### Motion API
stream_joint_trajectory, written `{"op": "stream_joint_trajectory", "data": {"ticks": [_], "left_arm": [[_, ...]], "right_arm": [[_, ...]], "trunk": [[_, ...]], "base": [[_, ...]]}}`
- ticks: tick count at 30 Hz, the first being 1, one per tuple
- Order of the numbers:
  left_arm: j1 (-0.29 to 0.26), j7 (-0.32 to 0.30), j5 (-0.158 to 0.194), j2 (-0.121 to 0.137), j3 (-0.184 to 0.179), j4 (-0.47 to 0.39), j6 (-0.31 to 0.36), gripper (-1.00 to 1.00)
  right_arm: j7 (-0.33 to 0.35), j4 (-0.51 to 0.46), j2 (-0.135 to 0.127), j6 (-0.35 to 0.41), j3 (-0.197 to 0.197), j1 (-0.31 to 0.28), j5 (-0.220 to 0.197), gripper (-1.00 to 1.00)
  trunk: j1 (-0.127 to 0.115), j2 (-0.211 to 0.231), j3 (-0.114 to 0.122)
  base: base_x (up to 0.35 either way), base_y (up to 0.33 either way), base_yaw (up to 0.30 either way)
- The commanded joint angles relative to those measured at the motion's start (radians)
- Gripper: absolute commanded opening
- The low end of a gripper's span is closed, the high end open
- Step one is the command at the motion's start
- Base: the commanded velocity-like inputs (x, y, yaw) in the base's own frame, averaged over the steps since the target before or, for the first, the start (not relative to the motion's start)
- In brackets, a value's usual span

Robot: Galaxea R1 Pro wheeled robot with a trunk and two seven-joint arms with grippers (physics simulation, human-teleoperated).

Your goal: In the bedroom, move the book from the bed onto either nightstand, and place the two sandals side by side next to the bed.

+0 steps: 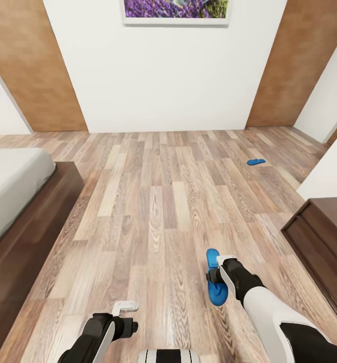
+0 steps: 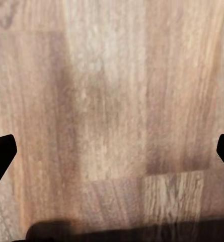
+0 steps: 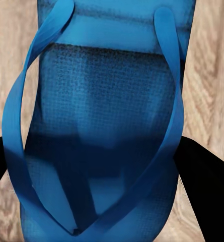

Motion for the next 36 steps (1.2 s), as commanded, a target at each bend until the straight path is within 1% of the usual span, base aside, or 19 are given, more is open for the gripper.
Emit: {"op": "stream_joint_trajectory", "data": {"ticks": [1,10,16,27,36], "left_arm": [[0.0,0.008,0.01,0.0,-0.001,-0.001,0.004,1.0],[0.0,0.008,0.01,0.001,-0.001,-0.001,0.004,1.0],[0.0,0.007,0.011,0.001,0.0,-0.001,0.004,1.0],[0.001,0.005,0.011,0.001,0.003,-0.002,0.003,1.0],[0.001,0.003,0.011,0.001,-0.001,-0.01,0.003,1.0]], "right_arm": [[0.0,-0.001,0.002,0.004,-0.009,0.0,0.008,-1.0],[0.001,-0.002,0.002,0.004,-0.008,0.0,0.008,-1.0],[0.0,-0.001,0.002,0.004,-0.008,0.0,0.008,-1.0],[0.0,-0.003,0.003,0.004,-0.008,0.003,0.008,-1.0],[0.0,-0.004,0.004,0.004,-0.007,0.005,0.008,-1.0]], "trunk": [[0.0,0.0,0.001],[0.0,0.0,0.013],[0.0,0.0,0.022],[0.0,0.0,0.039],[0.0,0.0,0.053]], "base": [[0.0,0.0,-0.186],[0.0,0.0,-0.183],[0.0,0.0,-0.123],[0.0,0.0,-0.024],[0.0,0.0,-0.001]]}}
